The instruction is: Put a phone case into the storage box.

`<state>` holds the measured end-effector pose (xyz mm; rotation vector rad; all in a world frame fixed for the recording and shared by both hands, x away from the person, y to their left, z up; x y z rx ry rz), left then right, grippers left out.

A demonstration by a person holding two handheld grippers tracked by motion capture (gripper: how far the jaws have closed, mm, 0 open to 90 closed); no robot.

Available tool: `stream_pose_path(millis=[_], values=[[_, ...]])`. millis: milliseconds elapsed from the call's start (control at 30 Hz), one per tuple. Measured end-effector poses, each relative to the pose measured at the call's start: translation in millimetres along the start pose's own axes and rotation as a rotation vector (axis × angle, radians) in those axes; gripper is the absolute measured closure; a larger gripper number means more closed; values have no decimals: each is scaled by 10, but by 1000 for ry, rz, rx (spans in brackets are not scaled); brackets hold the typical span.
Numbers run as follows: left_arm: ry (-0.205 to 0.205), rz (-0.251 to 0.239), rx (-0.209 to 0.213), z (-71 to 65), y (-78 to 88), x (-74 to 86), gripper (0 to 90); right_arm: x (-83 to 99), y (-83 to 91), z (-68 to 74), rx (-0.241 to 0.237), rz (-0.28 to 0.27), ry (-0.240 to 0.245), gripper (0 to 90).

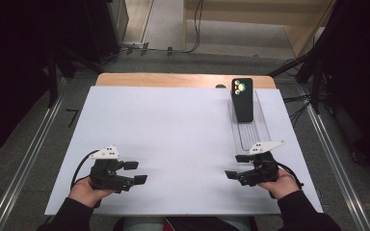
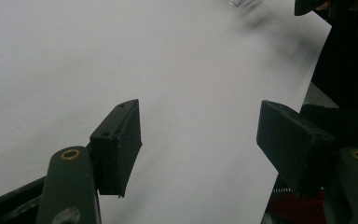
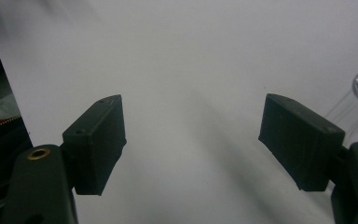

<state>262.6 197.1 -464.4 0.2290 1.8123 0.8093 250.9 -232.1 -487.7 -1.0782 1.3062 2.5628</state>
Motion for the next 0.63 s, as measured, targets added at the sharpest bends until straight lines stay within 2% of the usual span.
stream_pose_path(millis=[167,633], values=[[16,5,-4,33,-1,20,311,34,13,-27,6,8,-5,204],[15,7,0,32,-1,21,311,46,-2,-49,6,28,-11,186]])
Point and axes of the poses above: each handheld gripper's, and its own axes: y roughly backward along the jaws, x roughly out of its underside, z roughly to its left, the point moved 2 cm from there along -y, roughly forward along the jaws, and after that the axes turned 12 degrees about -y, right-handed, at the moved point
